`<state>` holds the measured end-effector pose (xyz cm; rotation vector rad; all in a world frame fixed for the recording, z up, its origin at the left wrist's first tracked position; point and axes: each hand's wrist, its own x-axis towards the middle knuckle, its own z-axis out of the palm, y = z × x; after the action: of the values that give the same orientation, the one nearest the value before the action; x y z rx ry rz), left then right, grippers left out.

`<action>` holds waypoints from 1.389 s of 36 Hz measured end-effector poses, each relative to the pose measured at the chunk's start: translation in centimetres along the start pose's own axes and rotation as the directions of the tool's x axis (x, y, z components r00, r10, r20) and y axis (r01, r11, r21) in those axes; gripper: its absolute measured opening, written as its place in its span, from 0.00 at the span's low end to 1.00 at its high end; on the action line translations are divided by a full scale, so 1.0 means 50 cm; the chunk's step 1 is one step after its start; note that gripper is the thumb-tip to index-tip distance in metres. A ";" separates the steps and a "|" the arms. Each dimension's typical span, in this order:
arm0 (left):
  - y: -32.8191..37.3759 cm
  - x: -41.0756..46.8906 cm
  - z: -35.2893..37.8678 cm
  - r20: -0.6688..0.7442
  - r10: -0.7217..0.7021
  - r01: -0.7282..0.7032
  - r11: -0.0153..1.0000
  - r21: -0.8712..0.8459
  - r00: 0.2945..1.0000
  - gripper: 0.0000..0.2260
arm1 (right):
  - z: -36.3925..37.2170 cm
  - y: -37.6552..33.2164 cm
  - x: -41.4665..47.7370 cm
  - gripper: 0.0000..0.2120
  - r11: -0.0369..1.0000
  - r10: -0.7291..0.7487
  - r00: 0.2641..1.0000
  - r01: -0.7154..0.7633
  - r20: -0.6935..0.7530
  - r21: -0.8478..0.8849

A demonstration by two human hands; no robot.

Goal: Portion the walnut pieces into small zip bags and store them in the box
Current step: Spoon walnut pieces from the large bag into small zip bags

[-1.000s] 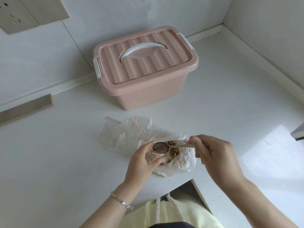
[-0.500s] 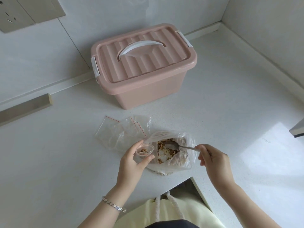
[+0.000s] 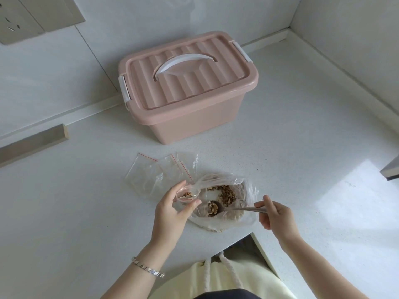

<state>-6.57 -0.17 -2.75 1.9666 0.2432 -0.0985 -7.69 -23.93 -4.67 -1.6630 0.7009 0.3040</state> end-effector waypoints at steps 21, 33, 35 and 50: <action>-0.005 -0.004 0.029 0.160 0.075 -0.097 0.986 0.136 0.984 0.28 | -0.057 -0.166 -0.040 0.18 0.962 -0.271 0.958 0.272 -0.090 -0.006; -0.001 0.000 0.040 0.172 0.109 -0.135 0.979 0.151 0.979 0.28 | 0.018 -0.201 -0.103 0.20 0.585 -0.713 0.669 0.733 0.211 -0.347; -0.004 0.000 0.042 0.164 0.124 -0.147 0.979 0.140 0.979 0.27 | 0.016 -0.206 -0.111 0.21 0.455 -0.794 0.556 0.812 0.246 -0.366; -0.026 -0.025 0.026 -0.067 0.115 -0.123 0.983 -0.133 0.991 0.23 | -0.051 -0.181 -0.095 0.10 0.582 -0.782 0.624 0.718 -0.018 -0.381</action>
<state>-8.01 -1.01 -4.23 1.8443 0.1656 0.0530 -6.44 -24.41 5.77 -2.1873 -0.0077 -0.3881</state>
